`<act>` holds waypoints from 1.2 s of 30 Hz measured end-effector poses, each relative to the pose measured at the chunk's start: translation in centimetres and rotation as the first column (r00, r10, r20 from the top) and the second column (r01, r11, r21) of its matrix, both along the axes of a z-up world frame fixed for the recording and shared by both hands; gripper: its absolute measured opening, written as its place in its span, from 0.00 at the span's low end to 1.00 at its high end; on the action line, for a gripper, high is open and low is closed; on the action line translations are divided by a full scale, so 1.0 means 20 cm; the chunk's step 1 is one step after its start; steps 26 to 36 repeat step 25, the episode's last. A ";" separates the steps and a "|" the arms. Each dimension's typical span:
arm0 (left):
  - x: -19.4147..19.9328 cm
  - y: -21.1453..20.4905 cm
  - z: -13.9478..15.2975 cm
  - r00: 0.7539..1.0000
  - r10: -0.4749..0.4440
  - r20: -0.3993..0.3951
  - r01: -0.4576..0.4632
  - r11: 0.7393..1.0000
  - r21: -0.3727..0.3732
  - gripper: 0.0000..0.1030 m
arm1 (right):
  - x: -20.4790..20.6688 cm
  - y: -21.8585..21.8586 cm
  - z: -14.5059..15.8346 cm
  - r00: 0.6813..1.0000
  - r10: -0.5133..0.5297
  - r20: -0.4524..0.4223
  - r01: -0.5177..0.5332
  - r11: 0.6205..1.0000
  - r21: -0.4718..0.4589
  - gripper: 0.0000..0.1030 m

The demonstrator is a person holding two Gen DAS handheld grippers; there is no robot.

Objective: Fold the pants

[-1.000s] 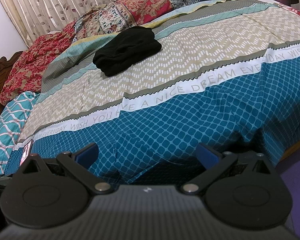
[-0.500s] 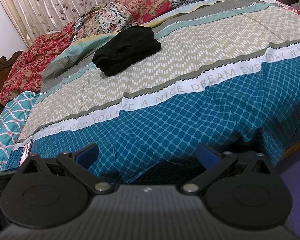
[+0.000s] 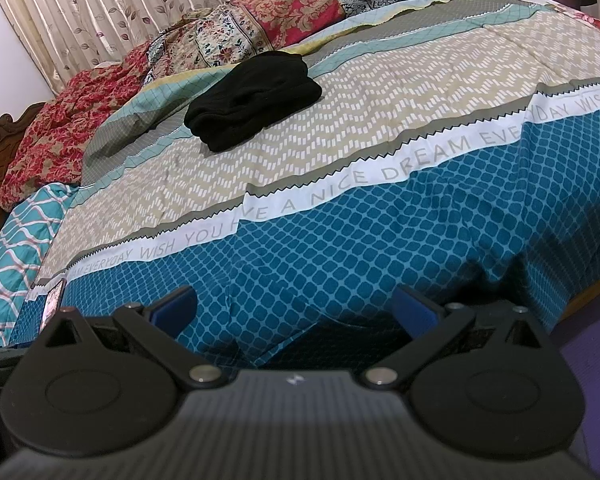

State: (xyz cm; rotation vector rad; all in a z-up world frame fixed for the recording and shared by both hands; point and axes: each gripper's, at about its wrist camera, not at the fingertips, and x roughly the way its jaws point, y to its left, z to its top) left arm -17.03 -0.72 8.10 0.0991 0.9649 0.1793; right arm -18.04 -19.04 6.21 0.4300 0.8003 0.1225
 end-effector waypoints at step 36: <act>-0.02 -0.01 0.01 1.000 -0.023 0.010 0.023 0.999 -0.027 1.00 | -0.01 0.01 -0.01 1.000 -0.001 0.010 0.001 1.000 -0.007 1.00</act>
